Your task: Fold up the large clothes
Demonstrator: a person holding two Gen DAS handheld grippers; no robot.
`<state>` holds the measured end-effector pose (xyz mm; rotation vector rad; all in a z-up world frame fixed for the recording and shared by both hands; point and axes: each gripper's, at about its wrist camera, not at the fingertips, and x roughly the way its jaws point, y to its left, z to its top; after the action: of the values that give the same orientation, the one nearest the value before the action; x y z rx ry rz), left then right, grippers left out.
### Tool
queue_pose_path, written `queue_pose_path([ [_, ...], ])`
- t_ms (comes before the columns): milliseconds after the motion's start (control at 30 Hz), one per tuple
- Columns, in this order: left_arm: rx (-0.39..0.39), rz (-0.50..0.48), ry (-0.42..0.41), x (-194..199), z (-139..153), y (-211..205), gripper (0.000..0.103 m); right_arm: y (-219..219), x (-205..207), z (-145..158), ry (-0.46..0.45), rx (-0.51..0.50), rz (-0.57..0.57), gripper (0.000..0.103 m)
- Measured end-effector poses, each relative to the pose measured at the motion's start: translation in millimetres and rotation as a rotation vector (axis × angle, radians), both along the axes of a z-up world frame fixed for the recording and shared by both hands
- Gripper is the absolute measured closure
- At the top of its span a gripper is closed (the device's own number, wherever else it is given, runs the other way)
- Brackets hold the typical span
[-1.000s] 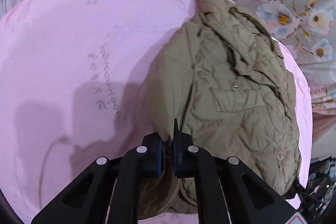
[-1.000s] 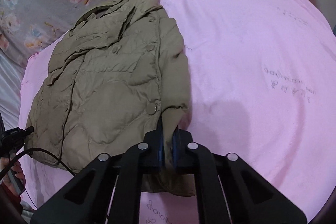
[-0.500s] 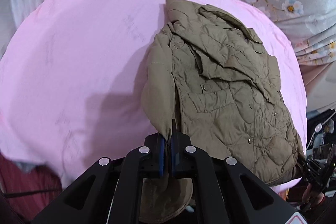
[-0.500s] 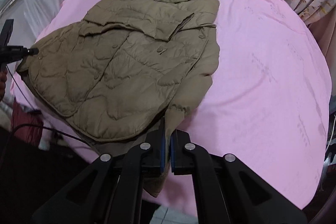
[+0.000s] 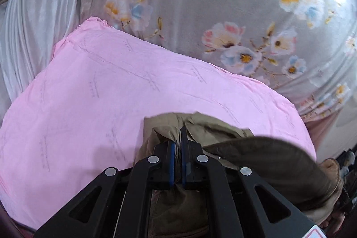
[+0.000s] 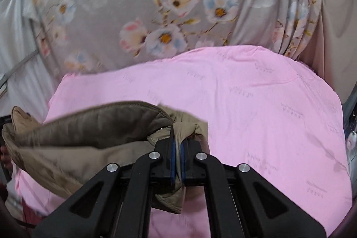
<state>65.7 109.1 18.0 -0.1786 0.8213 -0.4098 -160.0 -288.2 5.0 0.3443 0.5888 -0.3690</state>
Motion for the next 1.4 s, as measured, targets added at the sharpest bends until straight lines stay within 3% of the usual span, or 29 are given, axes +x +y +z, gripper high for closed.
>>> queue_pose_path([
  [167, 0.038, 0.08, 0.044, 75.3, -39.4, -31.7, 0.1, -37.5, 61.4, -31.1, 0.028, 0.026, -0.112, 0.101],
  [300, 0.12, 0.1, 0.071, 114.3, -73.3, -52.6, 0.098, -47.8, 107.0, -62.0, 0.078, 0.026, -0.15, 0.1],
  [400, 0.213, 0.134, 0.103, 137.0, -103.3, -69.2, 0.088, -51.9, 128.1, -86.1, 0.119, 0.054, -0.173, 0.098],
  [467, 0.253, 0.149, 0.127, 144.6, -118.3, -72.3, 0.087, -53.3, 128.3, -92.3, 0.102, 0.095, -0.195, 0.098],
  [533, 0.275, 0.173, 0.152, 150.0, -127.4, -69.0, 0.085, -60.0, 120.6, -89.5, 0.031, 0.154, -0.218, 0.091],
  [633, 0.178, 0.189, 0.17, 152.1, -122.2, -52.5, 0.085, -68.3, 109.4, -81.9, -0.038, 0.223, -0.233, 0.087],
  [700, 0.131, 0.238, 0.119, 147.7, -104.3, -38.7, 0.08, -67.9, 102.5, -74.2, -0.065, 0.225, -0.228, 0.085],
  [767, 0.117, 0.303, 0.017, 138.6, -78.4, -24.9, 0.049, -64.5, 88.0, -58.9, -0.136, 0.175, -0.255, 0.065],
  [800, 0.095, 0.321, -0.037, 134.6, -65.1, -17.1, 0.045, -63.1, 81.9, -50.5, -0.169, 0.143, -0.276, 0.051],
  [833, 0.079, 0.325, -0.068, 132.5, -54.7, -11.6, 0.044, -60.9, 75.3, -39.2, -0.2, 0.102, -0.289, 0.05],
  [900, 0.073, 0.301, -0.055, 133.7, -45.9, -10.4, 0.044, -54.1, 76.5, -26.0, -0.175, 0.04, -0.268, 0.051],
  [1000, 0.076, 0.239, -0.035, 127.6, -49.6, -28.1, 0.044, -32.4, 90.8, -29.3, -0.106, -0.006, -0.186, 0.06],
  [1067, 0.116, 0.184, -0.018, 119.1, -63.7, -55.8, 0.044, -6.2, 114.5, -44.1, -0.02, -0.049, -0.109, 0.066],
  [1200, 0.172, 0.069, 0.037, 107.3, -102.3, -111.4, 0.044, 27.4, 157.6, -78.0, 0.063, -0.05, -0.001, 0.075],
  [1400, 0.261, 0.012, 0.09, 113.9, -153.0, -155.2, 0.045, 43.6, 210.0, -122.6, 0.153, -0.028, 0.057, 0.076],
])
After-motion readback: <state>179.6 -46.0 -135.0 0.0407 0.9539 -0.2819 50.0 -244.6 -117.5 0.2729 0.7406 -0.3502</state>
